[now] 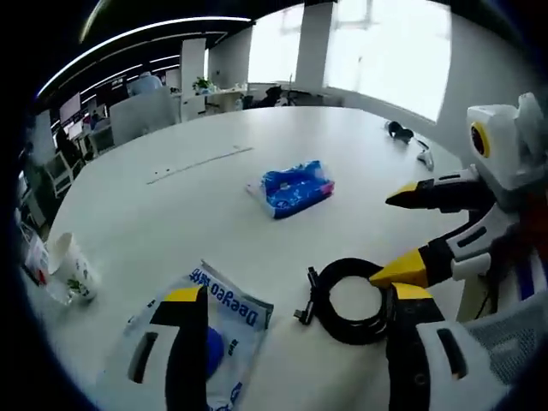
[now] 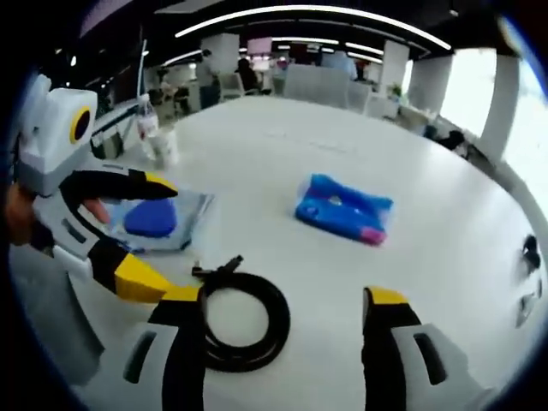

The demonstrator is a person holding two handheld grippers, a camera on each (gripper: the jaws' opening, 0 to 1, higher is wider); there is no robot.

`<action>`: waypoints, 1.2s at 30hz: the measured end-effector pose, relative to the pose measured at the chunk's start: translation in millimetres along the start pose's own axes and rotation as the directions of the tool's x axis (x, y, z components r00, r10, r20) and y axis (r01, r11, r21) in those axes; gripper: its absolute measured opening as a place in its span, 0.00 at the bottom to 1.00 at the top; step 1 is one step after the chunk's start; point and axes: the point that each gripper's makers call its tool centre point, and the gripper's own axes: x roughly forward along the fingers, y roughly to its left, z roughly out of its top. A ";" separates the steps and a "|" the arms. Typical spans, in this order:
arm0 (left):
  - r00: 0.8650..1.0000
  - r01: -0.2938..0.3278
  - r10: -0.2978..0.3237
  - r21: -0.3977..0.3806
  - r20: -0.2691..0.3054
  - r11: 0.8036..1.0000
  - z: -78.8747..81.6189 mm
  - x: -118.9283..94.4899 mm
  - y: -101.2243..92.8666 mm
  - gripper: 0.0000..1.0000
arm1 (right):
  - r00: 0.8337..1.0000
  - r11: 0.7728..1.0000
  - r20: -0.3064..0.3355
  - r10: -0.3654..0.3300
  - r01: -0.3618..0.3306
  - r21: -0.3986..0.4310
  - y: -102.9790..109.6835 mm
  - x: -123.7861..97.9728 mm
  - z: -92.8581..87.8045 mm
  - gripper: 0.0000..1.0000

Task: Arrange the tabletop items into an orderly group along one side of the table until the central work area is clear of visible clutter.

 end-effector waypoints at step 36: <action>0.984 -0.163 0.168 -0.082 0.058 0.983 -14.5 -65.2 77.6 0.98 | 0.993 0.999 0.107 0.047 -0.044 -0.028 40.8 11.3 52.7 0.80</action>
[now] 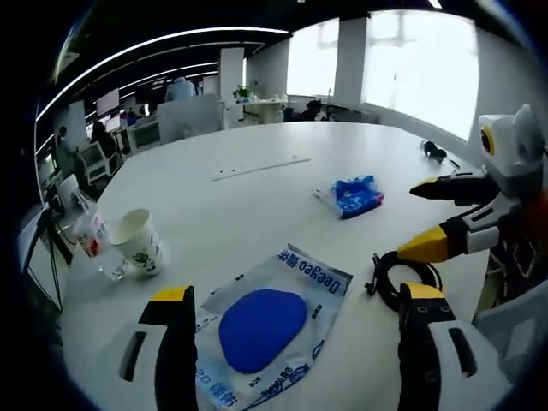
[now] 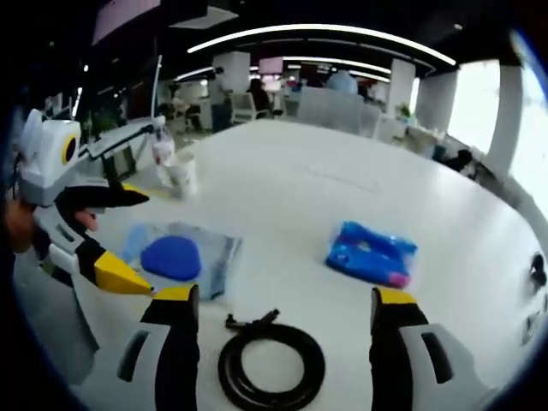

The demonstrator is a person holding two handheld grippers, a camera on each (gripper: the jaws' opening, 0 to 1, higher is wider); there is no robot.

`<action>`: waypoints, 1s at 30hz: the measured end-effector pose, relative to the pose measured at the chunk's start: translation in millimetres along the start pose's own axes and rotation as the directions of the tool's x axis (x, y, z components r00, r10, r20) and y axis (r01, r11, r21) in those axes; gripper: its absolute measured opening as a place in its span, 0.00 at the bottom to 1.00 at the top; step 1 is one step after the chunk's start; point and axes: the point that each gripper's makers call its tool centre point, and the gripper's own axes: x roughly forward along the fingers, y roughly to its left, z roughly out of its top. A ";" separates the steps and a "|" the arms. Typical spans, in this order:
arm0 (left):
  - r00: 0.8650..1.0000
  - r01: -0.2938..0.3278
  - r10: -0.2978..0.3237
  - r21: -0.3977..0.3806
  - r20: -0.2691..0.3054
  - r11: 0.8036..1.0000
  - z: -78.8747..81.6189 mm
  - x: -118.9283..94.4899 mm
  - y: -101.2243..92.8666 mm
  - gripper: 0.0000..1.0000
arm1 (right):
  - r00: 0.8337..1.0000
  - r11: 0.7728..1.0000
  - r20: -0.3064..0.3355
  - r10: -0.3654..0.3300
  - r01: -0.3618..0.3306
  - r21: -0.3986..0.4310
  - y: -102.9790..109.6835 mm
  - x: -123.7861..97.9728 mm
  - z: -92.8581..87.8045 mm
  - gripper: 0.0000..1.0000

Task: Arrange the tabletop items into an orderly group along one side of the table until the central work area is clear of visible clutter.

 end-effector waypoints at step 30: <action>0.993 -0.104 0.101 -0.063 -0.055 0.993 -35.3 -25.2 64.5 0.84 | 0.989 0.986 -0.053 0.137 -0.141 -0.091 50.2 35.4 16.6 0.44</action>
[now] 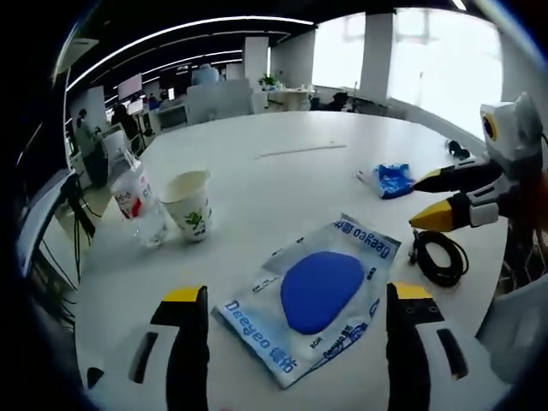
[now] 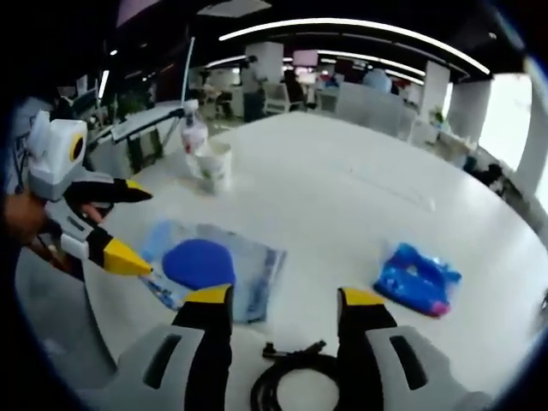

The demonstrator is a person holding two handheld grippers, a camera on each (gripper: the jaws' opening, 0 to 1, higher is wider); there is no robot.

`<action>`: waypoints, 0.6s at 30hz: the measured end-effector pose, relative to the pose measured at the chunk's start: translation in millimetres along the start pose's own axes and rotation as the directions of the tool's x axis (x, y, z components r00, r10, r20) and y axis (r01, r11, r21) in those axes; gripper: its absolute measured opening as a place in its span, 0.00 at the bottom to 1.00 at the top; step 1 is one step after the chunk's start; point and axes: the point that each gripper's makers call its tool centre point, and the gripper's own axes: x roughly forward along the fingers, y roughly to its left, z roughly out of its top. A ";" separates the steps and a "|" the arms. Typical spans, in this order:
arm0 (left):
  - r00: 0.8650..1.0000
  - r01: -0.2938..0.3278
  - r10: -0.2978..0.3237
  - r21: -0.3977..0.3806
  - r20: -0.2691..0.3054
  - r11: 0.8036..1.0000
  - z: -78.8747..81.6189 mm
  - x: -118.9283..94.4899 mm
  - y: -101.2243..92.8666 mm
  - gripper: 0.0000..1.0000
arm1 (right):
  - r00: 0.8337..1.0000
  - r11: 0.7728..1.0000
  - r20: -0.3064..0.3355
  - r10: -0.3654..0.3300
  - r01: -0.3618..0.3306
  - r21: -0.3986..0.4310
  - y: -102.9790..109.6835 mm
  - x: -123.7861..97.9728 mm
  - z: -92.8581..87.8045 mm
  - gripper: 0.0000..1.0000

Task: Arrange the tabletop items into an orderly group along one side of the table until the central work area is clear of visible clutter.

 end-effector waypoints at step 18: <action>0.999 -0.003 0.001 -0.040 -0.053 0.999 -25.1 2.8 15.7 0.68 | 0.996 0.998 -0.064 0.062 -0.061 0.009 11.6 24.4 -12.4 0.24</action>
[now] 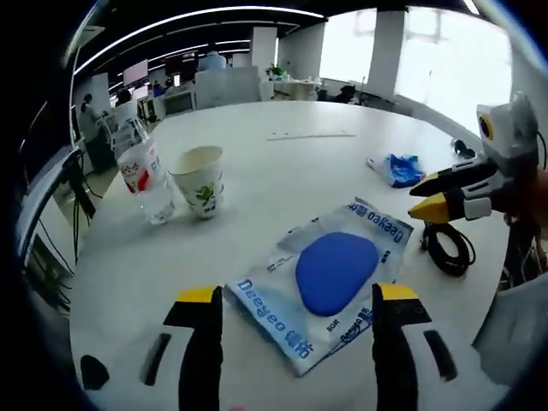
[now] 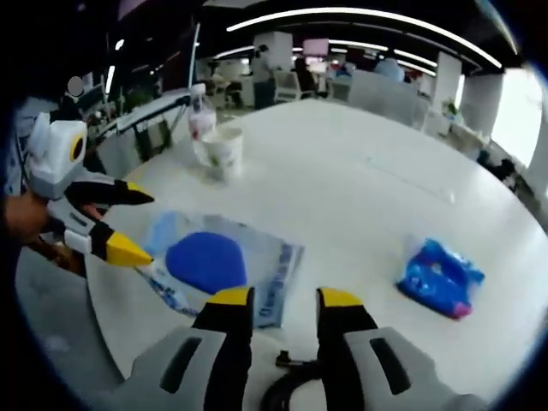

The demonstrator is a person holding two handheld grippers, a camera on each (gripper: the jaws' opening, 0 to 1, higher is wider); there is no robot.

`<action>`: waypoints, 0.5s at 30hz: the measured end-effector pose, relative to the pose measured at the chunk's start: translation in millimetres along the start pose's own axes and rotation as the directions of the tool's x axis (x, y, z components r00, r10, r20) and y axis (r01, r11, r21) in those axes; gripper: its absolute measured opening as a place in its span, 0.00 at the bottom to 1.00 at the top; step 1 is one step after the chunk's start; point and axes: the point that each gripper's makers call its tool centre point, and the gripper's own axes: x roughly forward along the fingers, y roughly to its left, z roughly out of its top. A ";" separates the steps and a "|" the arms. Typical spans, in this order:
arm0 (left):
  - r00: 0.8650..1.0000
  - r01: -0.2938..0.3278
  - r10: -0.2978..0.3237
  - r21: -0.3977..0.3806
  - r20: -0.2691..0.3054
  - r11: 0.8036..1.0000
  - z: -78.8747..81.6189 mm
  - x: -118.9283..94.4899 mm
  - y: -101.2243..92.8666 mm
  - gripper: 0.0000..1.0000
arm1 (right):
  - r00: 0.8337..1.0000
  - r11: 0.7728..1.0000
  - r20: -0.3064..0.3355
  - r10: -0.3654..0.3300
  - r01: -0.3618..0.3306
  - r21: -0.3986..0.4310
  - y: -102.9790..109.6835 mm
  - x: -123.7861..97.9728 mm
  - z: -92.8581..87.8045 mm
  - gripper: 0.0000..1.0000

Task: Arrange the tabletop items into an orderly group along one side of the table until the central work area is clear of visible clutter.

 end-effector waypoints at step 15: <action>0.998 0.003 -0.008 -0.078 -0.064 0.997 -27.0 5.4 9.0 0.55 | 0.997 1.000 -0.065 0.029 -0.028 0.014 6.3 15.0 -19.7 0.16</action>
